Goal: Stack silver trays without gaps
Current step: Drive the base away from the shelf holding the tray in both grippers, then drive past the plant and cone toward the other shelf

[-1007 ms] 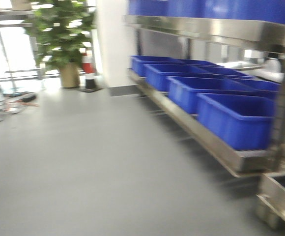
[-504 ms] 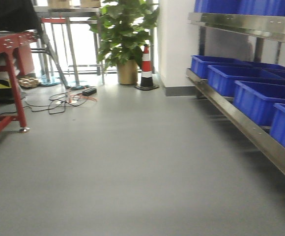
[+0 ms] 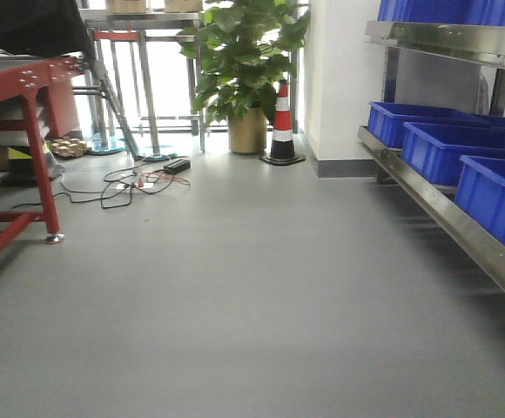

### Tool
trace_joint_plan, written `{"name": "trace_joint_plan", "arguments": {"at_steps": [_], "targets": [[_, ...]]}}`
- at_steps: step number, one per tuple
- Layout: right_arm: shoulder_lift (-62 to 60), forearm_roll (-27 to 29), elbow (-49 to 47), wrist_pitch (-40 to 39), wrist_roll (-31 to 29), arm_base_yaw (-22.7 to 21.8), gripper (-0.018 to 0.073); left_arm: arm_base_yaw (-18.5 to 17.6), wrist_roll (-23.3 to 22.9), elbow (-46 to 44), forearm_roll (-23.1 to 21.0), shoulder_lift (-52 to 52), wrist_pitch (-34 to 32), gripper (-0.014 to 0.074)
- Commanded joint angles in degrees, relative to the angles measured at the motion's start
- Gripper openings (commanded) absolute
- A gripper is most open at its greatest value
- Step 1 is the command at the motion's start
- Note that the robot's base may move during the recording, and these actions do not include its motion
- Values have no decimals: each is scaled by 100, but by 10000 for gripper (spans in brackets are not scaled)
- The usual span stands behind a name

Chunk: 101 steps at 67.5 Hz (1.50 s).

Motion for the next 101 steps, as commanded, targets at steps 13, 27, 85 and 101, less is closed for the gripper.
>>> {"name": "trace_joint_plan", "arguments": {"at_steps": [13, 27, 85, 101], "targets": [[-54, -3, -43, -221, -63, 54, -24, -56, -15, -18, 164, -20, -144, -6], [-54, -3, -43, -221, -63, 54, -24, -56, -15, -18, 164, -20, -144, -6], [-54, -3, -43, -221, -63, 54, -24, -56, -15, -18, 243, -20, -304, -6], [-54, -3, -43, -236, -63, 54, -24, -56, -15, -18, 361, -20, -443, -6]]}}
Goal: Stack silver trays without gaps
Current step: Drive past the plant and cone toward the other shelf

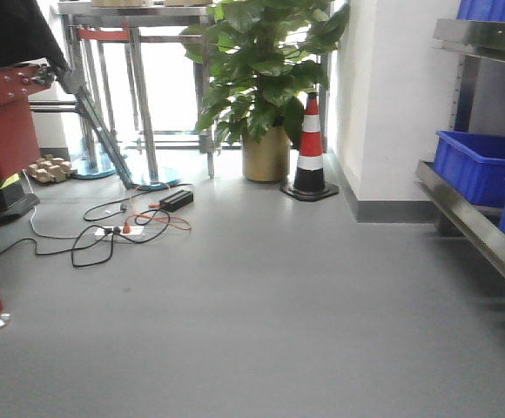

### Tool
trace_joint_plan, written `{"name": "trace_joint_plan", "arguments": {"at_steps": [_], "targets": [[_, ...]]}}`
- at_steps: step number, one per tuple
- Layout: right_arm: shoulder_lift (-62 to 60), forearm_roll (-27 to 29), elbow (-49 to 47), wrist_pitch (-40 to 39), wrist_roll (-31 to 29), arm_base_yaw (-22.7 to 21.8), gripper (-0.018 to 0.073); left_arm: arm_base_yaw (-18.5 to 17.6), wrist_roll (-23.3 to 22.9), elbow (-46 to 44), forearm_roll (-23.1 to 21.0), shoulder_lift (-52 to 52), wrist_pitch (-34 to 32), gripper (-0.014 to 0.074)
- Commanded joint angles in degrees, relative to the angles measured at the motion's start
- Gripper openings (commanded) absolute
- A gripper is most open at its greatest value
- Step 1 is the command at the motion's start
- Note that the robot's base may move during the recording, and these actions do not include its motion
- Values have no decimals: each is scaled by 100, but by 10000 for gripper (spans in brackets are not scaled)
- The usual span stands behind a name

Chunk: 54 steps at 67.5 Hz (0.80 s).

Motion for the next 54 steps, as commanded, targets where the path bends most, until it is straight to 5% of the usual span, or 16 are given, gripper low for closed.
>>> {"name": "trace_joint_plan", "arguments": {"at_steps": [1, 54], "targets": [[-54, 8, -43, -247, -63, 54, -24, -44, -27, -18, 211, -20, -302, -6], [-54, 8, -43, -1250, -63, 54, -24, -30, -27, -18, 379, -20, -312, -6]]}}
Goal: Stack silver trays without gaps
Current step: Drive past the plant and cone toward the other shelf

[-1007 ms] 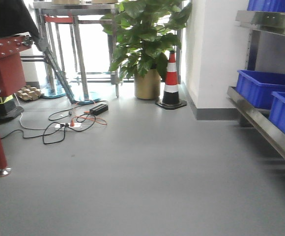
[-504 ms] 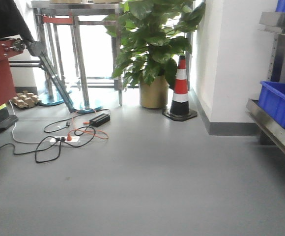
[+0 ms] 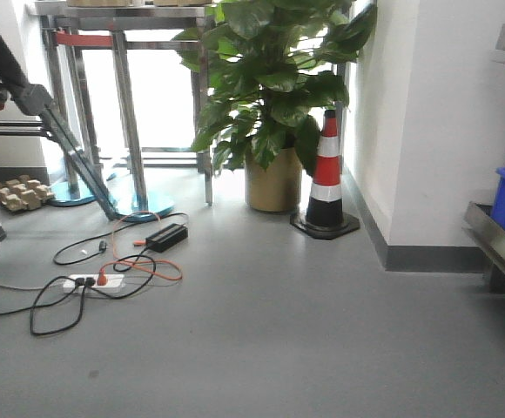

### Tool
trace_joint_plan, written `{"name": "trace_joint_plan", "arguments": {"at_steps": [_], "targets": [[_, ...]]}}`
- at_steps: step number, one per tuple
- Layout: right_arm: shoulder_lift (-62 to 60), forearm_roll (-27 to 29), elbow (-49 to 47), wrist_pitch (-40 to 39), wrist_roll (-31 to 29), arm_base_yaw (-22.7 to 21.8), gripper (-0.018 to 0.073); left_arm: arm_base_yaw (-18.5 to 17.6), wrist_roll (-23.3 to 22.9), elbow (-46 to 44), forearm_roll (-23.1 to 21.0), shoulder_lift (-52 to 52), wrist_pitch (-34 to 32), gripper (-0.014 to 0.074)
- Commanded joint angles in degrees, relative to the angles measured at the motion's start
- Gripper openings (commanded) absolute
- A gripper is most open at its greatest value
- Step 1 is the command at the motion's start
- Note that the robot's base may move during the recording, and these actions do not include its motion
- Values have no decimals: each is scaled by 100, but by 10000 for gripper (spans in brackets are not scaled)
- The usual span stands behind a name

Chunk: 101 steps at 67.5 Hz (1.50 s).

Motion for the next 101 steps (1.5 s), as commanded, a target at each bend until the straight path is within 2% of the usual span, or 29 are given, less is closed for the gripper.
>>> {"name": "trace_joint_plan", "arguments": {"at_steps": [1, 48, 101], "targets": [[-54, 83, -43, -734, -65, 64, -24, -30, -39, -18, 28, 3, -359, -6], [-54, 83, -43, -1859, -65, 64, -24, -30, -39, -18, 53, 3, -500, -6], [-54, 83, -43, -1962, -65, 64, -24, -30, -39, -18, 53, 3, -500, -6]]}}
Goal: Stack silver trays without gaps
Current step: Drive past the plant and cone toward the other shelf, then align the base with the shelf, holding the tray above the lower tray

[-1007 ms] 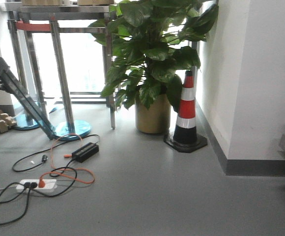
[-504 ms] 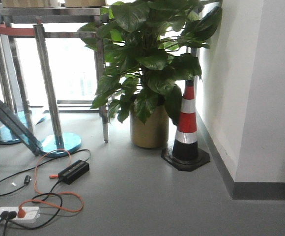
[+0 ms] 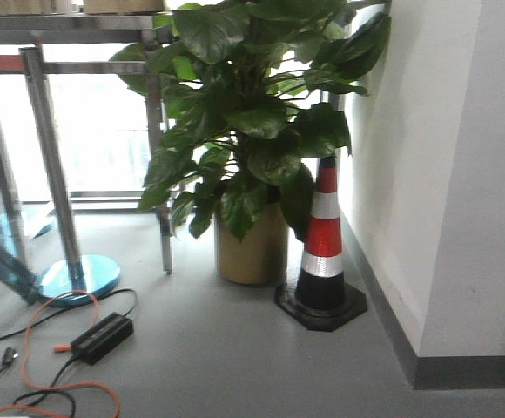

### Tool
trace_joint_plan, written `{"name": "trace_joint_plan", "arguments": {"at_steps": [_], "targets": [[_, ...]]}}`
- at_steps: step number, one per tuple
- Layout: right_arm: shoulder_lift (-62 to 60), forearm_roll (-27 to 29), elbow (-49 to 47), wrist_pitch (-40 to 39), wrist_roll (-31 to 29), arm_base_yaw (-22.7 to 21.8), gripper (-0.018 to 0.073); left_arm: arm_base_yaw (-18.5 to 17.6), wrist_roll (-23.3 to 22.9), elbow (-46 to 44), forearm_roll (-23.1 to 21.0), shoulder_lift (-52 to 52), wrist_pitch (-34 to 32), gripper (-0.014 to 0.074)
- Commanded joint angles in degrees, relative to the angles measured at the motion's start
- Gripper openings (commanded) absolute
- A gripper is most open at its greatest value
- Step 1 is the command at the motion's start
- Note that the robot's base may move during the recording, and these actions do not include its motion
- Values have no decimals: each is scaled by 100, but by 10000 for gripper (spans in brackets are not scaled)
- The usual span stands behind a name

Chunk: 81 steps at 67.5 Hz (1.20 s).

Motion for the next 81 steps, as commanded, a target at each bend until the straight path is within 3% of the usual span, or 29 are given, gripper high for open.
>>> {"name": "trace_joint_plan", "arguments": {"at_steps": [1, 81], "targets": [[-54, 233, -60, -1071, -54, 108, -24, -87, -27, -18, -143, 61, -756, -6], [-54, 233, -60, -1081, -54, 108, -24, -87, -27, -18, -143, 61, -756, -6]]}}
